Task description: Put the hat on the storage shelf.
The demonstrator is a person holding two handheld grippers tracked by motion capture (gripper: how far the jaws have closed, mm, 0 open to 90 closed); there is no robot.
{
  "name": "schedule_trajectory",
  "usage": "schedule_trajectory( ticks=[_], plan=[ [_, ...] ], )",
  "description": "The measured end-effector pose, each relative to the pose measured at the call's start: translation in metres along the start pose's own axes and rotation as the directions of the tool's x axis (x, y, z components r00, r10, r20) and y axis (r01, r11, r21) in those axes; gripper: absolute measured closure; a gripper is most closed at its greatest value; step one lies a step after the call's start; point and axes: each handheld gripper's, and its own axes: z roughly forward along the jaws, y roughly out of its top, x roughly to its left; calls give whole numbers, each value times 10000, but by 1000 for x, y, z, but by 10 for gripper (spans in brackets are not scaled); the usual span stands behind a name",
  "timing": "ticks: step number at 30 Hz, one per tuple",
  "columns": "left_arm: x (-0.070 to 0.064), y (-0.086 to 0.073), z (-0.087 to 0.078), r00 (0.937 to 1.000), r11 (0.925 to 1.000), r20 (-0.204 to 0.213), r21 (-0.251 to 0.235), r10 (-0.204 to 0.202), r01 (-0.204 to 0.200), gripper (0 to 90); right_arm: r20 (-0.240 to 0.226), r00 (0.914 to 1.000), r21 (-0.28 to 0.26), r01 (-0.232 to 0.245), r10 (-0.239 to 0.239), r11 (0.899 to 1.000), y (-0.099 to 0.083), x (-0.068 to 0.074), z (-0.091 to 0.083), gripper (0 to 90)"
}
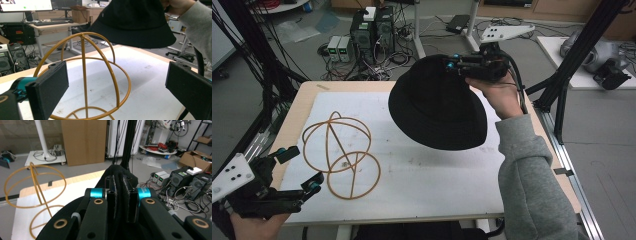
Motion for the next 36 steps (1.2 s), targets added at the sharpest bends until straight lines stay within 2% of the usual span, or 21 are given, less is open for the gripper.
schedule_trajectory(
  ticks=[10, 19, 26, 36],
  plan=[
    [-3, 1, 2, 9999, 10000, 110, -13, 43, -42, 50, 62, 10000, -319, -32, 34, 9995, 14, 1, -13, 845],
    [-1, 0, 2, 10000, 10000, 55, -2, 28, -28, 50, 94, 9996, -494, 286, -282, 9984, 34, 8, -29, 845],
    [-2, 2, -2, 10000, 9999, -16, -91, 69, -70, 50, 42, 9988, -390, 490, -489, 9980, 38, 15, -28, 845],
    [-2, 3, -5, 9999, 9999, -85, -88, 126, -127, 50, -252, 9978, -538, 597, -611, 9968, 43, 23, -22, 845]
  ],
)
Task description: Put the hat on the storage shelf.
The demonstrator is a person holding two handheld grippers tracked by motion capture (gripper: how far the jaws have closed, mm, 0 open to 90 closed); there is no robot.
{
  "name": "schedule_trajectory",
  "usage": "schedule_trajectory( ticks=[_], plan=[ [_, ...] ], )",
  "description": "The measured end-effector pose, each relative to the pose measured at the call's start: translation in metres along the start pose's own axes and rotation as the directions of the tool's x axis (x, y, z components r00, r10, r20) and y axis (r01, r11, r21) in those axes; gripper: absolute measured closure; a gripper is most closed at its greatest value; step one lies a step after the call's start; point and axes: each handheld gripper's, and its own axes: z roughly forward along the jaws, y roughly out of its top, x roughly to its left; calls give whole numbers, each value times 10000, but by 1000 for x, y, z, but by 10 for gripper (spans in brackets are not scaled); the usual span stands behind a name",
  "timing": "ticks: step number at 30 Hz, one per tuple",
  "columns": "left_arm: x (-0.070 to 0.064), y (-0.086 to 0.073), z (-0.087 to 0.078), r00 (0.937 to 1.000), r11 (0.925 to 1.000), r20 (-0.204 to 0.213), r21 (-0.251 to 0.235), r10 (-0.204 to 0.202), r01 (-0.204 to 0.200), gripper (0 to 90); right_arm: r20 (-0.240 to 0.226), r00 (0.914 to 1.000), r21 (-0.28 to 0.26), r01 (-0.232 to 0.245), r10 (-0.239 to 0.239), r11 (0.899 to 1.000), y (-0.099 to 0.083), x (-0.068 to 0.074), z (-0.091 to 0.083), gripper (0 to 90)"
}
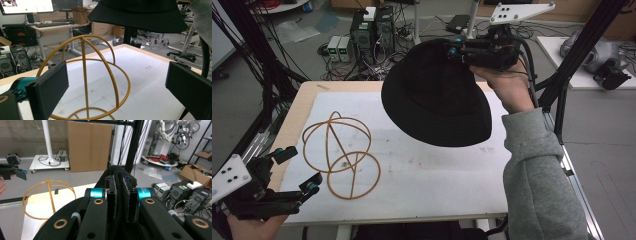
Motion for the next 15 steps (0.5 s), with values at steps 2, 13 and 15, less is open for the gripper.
schedule_trajectory(
  ticks=[2, 13, 15],
  plan=[
    [0, 0, 0, 10000, 10000, 12, 14, 31, -31, 50, -64, 10000, -62, 36, -36, 10000, 3, 2, 1, 845],
    [-1, 1, -6, 9998, 10000, -188, -36, 50, -50, 50, -536, 9980, -300, 311, -327, 9991, 17, 20, 13, 845],
    [-1, 0, -7, 9997, 10000, -250, 13, 65, -65, 50, -634, 9973, -324, 355, -375, 9988, 18, 23, 17, 845]
  ],
)
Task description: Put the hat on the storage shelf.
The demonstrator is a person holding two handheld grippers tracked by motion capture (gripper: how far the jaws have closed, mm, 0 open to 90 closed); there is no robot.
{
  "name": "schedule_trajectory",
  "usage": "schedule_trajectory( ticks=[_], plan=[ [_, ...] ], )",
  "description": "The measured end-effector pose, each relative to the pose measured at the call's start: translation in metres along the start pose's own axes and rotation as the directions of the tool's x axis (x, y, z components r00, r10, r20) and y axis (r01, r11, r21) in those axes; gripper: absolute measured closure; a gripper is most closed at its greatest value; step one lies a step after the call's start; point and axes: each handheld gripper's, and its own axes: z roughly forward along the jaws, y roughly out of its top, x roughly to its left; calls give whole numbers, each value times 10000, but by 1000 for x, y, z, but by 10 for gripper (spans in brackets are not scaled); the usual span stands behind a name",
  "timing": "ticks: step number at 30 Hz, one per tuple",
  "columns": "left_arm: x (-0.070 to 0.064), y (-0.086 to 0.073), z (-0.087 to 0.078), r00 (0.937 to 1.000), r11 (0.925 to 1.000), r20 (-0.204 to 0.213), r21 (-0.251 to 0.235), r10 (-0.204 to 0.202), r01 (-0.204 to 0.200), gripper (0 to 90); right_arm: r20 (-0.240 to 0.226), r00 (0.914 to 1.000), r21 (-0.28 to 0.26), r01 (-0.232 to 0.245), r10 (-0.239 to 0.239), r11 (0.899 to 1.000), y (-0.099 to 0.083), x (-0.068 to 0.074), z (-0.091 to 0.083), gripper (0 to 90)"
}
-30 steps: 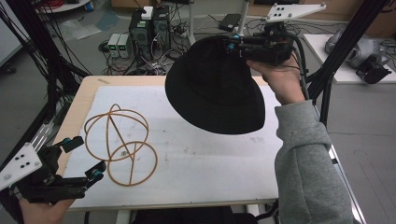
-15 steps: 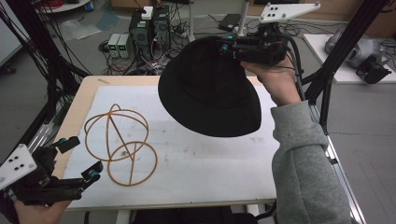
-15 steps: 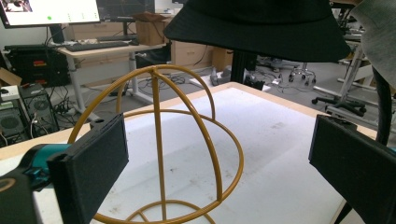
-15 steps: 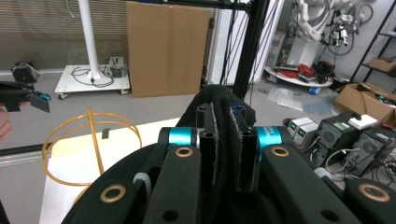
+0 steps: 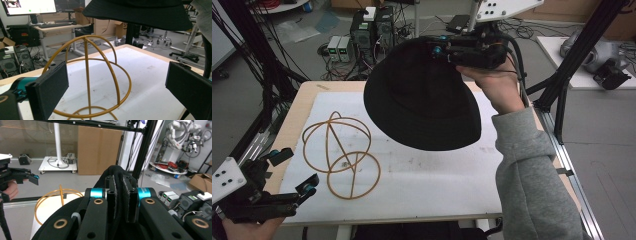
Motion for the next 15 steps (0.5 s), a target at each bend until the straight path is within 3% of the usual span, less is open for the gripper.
schedule_trajectory(
  ticks=[15],
  plan=[
    [-3, -1, -6, 10000, 10000, -82, 6, 6, -6, 50, -891, 9951, -279, 415, -439, 9987, 19, 30, 52, 846]
  ],
)
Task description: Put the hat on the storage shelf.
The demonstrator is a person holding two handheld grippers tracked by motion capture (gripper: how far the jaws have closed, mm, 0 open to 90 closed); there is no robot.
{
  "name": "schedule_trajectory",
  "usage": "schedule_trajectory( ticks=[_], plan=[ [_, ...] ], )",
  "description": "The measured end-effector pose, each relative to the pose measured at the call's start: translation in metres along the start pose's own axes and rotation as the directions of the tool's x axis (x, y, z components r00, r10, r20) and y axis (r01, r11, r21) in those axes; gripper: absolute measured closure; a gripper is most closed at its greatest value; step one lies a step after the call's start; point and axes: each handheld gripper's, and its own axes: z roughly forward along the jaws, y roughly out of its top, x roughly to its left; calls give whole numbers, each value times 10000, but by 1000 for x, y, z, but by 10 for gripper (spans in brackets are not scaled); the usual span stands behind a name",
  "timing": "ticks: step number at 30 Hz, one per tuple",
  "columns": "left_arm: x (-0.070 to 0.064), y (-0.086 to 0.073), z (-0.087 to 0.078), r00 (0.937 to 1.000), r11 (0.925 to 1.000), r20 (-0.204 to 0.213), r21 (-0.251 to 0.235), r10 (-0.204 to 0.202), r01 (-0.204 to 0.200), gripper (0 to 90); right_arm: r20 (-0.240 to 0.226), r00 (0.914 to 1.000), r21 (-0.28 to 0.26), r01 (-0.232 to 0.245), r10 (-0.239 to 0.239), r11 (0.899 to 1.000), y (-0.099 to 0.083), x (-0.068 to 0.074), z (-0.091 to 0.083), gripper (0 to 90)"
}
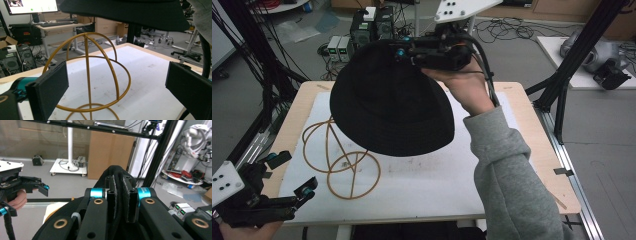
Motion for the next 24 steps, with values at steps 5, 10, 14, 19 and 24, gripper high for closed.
schedule_trajectory(
  ticks=[5, 10, 14, 19, 24],
  plan=[
    [-1, 1, -4, 10000, 10000, -42, -77, 1, -1, 50, -231, 9997, 100, 119, -117, 9999, 5, 9, 21, 846],
    [-2, 1, -5, 10000, 10000, -52, -56, 42, -42, 50, -360, 9989, 111, 311, -307, 9995, 9, 18, 38, 845],
    [-4, 2, -7, 10000, 10000, -61, -74, 44, -45, 50, -465, 9977, 175, 496, -487, 9986, 11, 26, 51, 845],
    [-5, 3, -11, 9999, 9999, -103, -144, 77, -78, 50, -653, 9959, 174, 631, -618, 9979, 12, 33, 63, 845],
    [-5, 2, -12, 9999, 9999, -124, -123, 70, -72, 50, -822, 9944, 206, 687, -668, 9974, 12, 39, 76, 845]
  ],
)
